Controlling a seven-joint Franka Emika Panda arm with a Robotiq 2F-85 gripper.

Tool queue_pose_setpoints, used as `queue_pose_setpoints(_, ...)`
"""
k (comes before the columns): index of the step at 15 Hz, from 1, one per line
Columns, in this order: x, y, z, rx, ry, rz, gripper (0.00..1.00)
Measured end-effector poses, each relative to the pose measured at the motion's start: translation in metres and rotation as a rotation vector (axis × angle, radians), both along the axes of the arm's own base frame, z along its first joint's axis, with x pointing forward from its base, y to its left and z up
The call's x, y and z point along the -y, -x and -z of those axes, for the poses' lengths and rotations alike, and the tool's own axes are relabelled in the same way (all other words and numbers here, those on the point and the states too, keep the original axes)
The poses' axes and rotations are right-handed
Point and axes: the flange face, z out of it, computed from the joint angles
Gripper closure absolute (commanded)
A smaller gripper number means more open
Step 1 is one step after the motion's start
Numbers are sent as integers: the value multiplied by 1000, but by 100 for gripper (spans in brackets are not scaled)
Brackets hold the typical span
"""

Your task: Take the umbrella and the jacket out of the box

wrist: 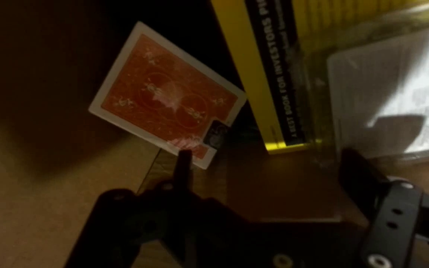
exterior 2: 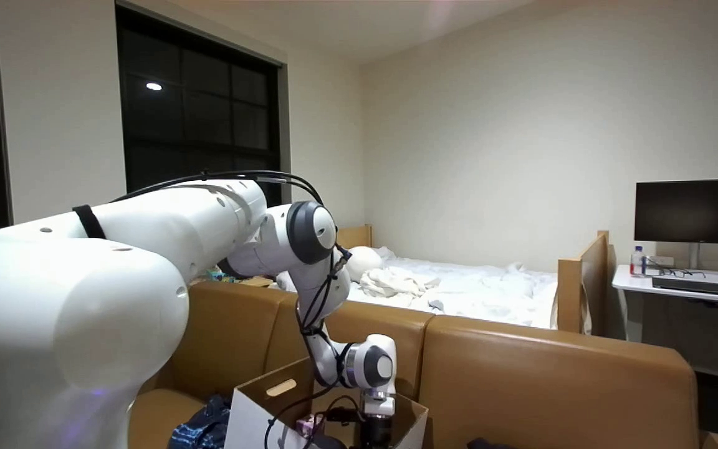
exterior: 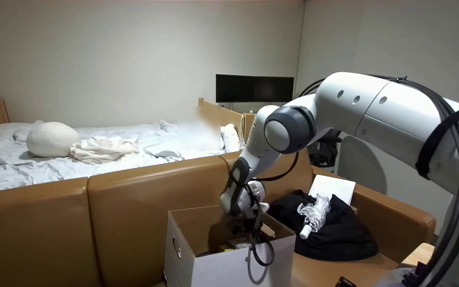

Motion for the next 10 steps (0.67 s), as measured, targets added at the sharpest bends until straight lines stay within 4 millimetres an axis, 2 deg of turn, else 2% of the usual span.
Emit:
queue_pose_setpoints(5,19,0,26,-119,-154,-16,0)
queue_pose_setpoints(10,-1,-8,29,-143,-283,-135,0)
